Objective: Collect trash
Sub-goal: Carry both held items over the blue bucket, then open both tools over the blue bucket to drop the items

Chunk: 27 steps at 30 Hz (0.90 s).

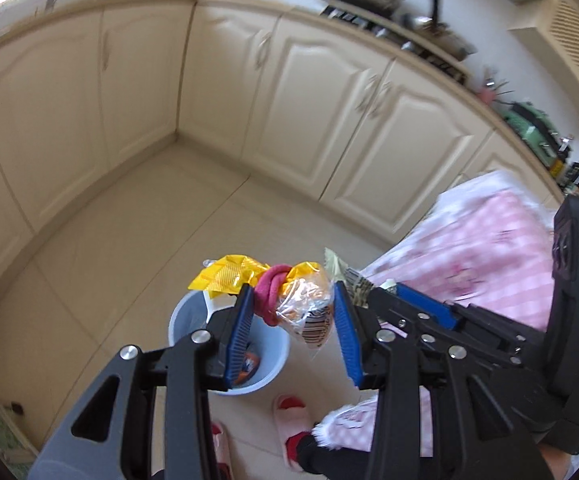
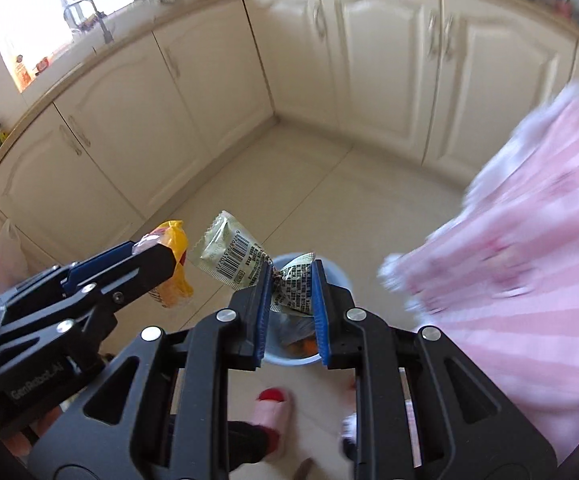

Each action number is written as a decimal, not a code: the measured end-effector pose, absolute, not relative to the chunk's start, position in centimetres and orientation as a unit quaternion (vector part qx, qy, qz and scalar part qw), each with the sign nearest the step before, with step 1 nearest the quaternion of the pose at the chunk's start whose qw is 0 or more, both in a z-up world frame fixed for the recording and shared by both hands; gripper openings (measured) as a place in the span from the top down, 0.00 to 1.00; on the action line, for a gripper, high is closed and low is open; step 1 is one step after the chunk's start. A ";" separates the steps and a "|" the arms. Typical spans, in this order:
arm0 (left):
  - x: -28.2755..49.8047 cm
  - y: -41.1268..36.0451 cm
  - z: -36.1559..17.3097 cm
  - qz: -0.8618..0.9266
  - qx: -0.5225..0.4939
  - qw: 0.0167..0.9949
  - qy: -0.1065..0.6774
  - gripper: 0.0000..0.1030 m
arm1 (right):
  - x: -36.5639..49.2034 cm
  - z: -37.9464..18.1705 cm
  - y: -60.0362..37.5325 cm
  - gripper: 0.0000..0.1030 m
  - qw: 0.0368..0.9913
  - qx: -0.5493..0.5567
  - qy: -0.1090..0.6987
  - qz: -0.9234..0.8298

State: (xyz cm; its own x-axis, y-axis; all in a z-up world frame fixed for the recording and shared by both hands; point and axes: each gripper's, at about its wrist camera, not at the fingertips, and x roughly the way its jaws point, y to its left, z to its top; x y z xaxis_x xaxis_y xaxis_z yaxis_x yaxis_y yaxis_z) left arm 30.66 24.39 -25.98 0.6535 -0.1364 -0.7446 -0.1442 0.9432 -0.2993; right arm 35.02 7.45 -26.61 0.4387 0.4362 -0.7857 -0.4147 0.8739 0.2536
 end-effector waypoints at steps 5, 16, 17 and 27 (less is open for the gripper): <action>32.9 26.9 -31.0 0.015 -0.189 0.870 0.455 0.62 | 38.3 -32.4 9.5 0.79 0.821 0.048 0.513 0.246; 36.6 28.5 -36.9 0.020 -0.197 0.846 0.495 0.62 | 42.8 -38.2 11.3 0.50 0.805 0.064 0.546 0.222; 36.8 28.6 -37.3 0.020 -0.198 0.844 0.498 0.62 | 42.8 -38.2 11.3 0.50 0.810 0.055 0.542 0.218; 38.3 27.4 -39.0 0.010 -0.205 0.836 0.508 0.62 | 42.1 -37.3 9.0 0.43 0.844 0.018 0.508 0.171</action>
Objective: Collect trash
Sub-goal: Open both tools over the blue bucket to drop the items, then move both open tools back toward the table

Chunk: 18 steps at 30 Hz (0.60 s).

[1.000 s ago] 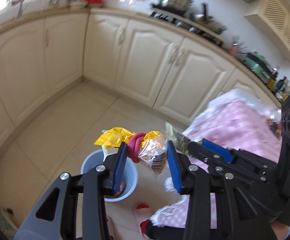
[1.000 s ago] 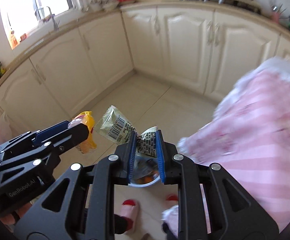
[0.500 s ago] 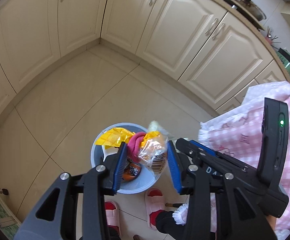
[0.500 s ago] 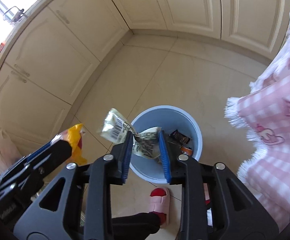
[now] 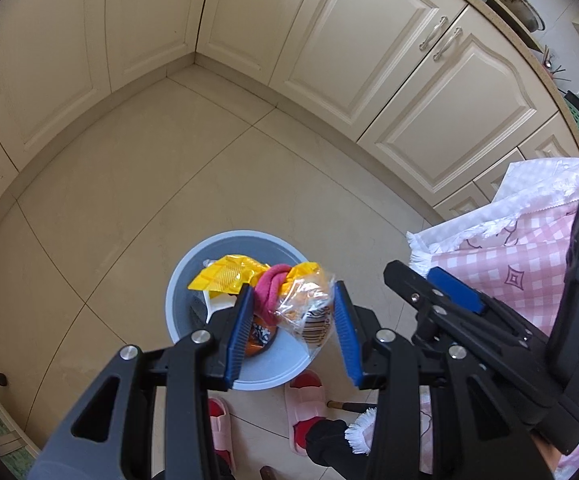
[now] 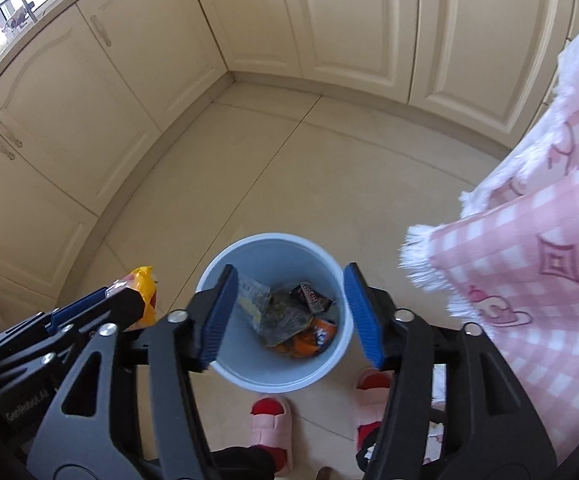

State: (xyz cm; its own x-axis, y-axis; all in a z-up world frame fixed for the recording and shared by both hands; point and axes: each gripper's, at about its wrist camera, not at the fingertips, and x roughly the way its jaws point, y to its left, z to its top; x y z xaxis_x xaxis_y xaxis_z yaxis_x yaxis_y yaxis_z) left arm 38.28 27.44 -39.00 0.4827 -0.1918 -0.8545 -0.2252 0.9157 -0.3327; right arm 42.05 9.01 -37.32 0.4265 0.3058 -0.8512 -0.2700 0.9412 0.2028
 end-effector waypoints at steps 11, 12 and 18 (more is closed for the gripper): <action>38.9 26.5 -37.3 0.002 -0.213 0.843 0.494 0.56 | 41.2 -35.3 6.5 0.38 0.858 0.037 0.486 0.163; 38.9 26.4 -37.0 0.002 -0.209 0.845 0.492 0.55 | 41.3 -35.2 6.4 0.38 0.858 0.038 0.486 0.163; 38.2 26.2 -35.2 0.009 -0.202 0.854 0.479 0.42 | 40.8 -33.8 5.8 0.37 0.861 0.048 0.478 0.166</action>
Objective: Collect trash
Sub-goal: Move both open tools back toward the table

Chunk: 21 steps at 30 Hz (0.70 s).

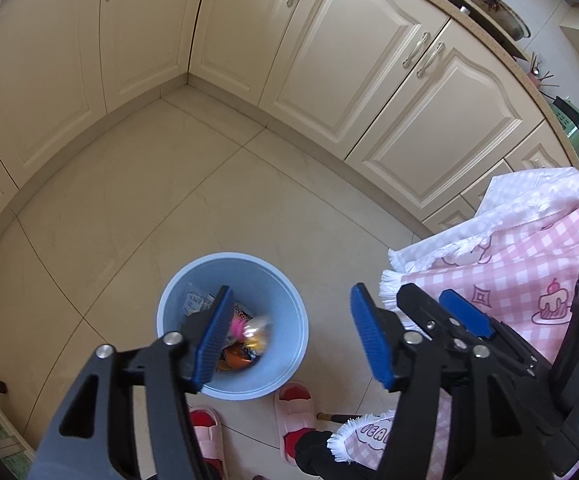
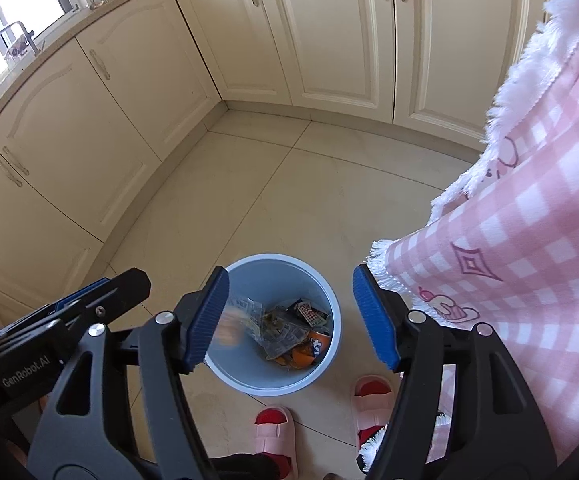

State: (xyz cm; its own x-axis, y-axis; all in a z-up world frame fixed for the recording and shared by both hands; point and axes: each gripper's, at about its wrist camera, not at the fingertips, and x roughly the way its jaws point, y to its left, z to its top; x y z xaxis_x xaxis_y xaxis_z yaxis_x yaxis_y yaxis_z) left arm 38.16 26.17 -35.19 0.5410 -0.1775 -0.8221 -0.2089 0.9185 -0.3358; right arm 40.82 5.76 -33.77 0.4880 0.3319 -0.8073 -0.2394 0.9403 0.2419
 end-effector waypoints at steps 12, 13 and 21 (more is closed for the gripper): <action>34.7 25.4 -28.4 0.011 -0.181 0.882 0.436 0.41 | 37.6 -27.6 4.9 0.36 0.877 0.066 0.435 0.192; 34.2 25.3 -27.4 0.011 -0.179 0.886 0.429 0.41 | 37.1 -26.6 4.7 0.36 0.880 0.069 0.427 0.196; 30.2 21.9 -19.3 -0.013 -0.151 0.919 0.363 0.40 | 33.1 -19.1 0.8 0.34 0.903 0.086 0.365 0.208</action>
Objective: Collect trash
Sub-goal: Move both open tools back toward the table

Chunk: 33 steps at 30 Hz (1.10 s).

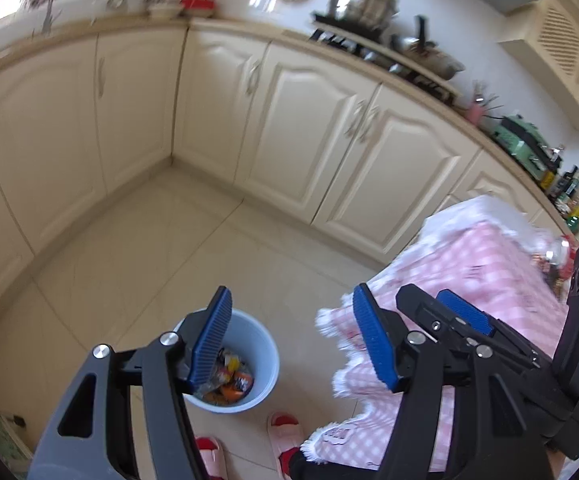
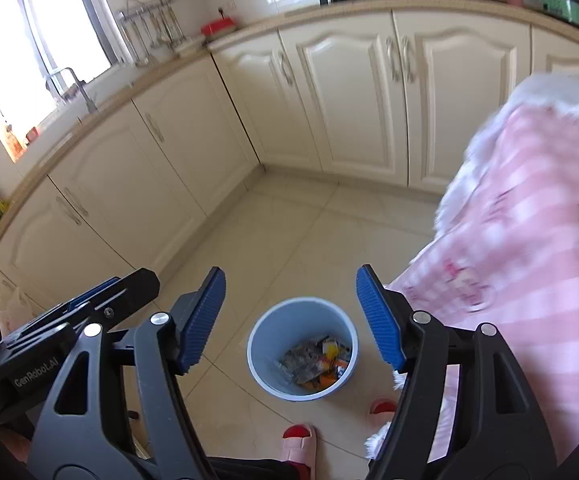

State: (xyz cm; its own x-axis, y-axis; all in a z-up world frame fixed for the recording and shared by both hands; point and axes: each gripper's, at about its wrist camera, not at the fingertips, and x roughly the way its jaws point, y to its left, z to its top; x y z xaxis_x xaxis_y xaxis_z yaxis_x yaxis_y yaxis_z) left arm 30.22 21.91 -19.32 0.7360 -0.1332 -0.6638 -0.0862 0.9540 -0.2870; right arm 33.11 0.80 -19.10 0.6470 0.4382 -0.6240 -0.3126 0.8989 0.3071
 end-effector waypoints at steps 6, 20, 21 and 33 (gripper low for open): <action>28.3 15.6 -14.3 -0.063 -0.120 0.937 0.323 0.34 | 29.8 -14.1 -6.0 0.31 0.928 0.088 0.316 0.176; 31.0 -4.0 -12.4 -0.204 -0.038 0.918 0.339 0.28 | 28.9 -10.3 -26.8 0.24 0.956 0.033 0.292 -0.001; 31.6 -5.1 -12.6 -0.207 -0.035 0.915 0.345 0.28 | 29.4 -10.7 -27.9 0.24 0.953 0.025 0.302 -0.009; 36.4 -9.3 -14.5 -0.205 -0.019 0.902 0.380 0.28 | 38.6 -16.4 -33.0 0.24 0.910 0.055 0.409 0.027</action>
